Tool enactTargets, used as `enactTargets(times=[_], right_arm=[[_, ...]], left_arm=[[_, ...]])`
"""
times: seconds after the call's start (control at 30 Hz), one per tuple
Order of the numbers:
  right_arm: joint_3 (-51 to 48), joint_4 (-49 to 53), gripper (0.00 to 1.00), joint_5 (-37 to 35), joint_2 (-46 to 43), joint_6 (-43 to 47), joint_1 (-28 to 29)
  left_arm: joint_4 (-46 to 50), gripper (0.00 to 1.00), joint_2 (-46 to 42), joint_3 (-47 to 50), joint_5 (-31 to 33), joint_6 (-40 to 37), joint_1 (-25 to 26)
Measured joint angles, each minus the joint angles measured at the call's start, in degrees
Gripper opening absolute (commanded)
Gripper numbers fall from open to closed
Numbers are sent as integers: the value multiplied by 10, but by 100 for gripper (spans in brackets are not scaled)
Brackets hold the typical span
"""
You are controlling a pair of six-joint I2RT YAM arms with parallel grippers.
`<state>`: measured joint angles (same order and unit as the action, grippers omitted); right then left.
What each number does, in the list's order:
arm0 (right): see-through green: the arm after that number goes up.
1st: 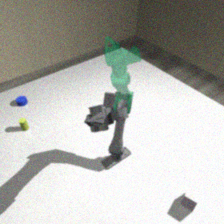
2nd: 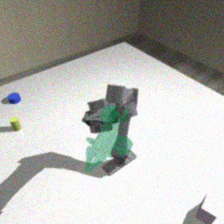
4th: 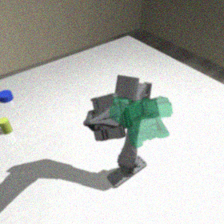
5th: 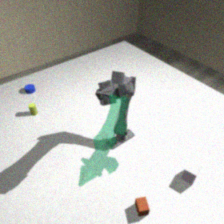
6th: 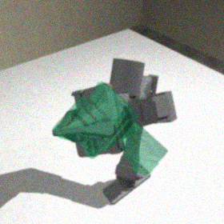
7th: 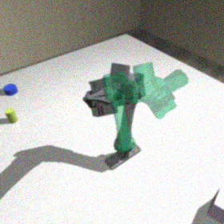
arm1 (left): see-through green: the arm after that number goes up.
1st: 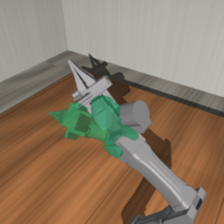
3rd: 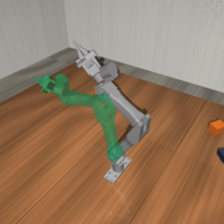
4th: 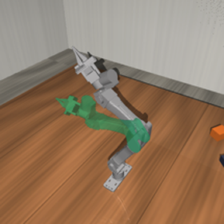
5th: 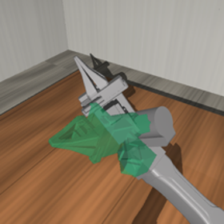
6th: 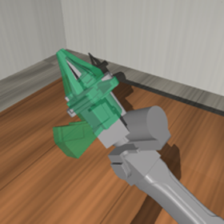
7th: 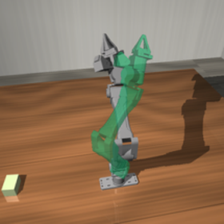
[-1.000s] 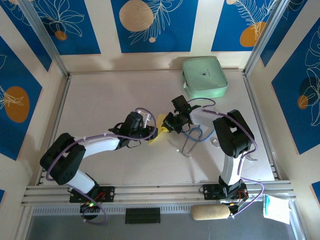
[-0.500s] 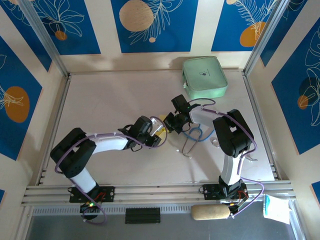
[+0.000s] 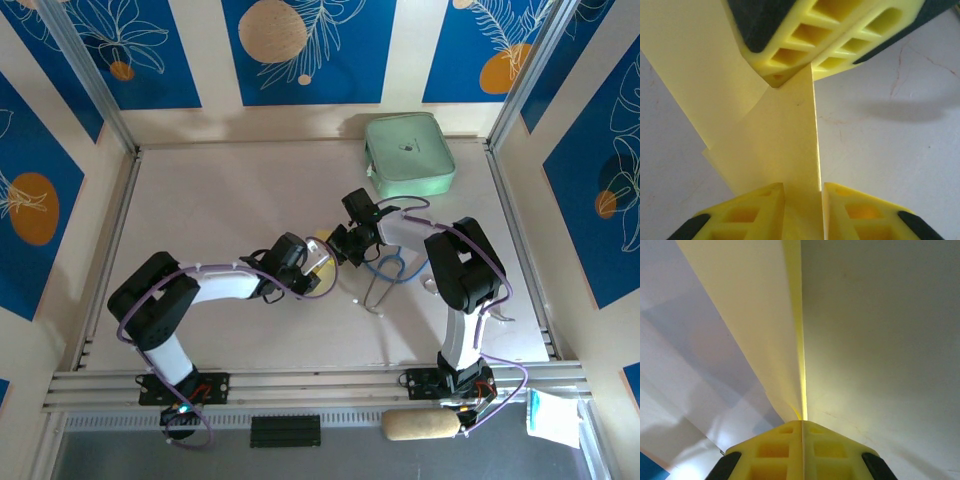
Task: Fold a paper plane with a square sheet of paper (pick it up from the middle)
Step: Fold the wing for the fifth time at the center of the table.
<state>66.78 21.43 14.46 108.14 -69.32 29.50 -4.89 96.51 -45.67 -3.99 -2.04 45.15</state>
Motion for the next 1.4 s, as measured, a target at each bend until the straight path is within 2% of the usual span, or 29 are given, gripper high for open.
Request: enactTargets(times=[0.13, 0.37, 0.67, 0.9, 1.03, 1.23, 1.4], right_arm=[[0, 5, 6, 0, 2, 0, -1], [3, 14, 27, 0, 2, 2, 0], [10, 36, 39, -1, 7, 21, -1], [26, 64, 38, -8, 26, 35, -3], [31, 78, 33, -9, 28, 45, -3], [37, 90, 19, -9, 28, 57, -5], [37, 96, 14, -5, 29, 61, -8]], left_arm=[[0, 18, 0, 0, 0, 0, 0], [0, 12, 1, 0, -8, -11, 0], [1, 8, 8, 0, -31, -13, 0], [3, 7, 9, 0, -56, -13, 0], [3, 8, 9, 0, -66, -13, -1], [3, 15, 9, 0, -67, -12, -1], [3, 19, 9, 0, -63, -13, -1]])
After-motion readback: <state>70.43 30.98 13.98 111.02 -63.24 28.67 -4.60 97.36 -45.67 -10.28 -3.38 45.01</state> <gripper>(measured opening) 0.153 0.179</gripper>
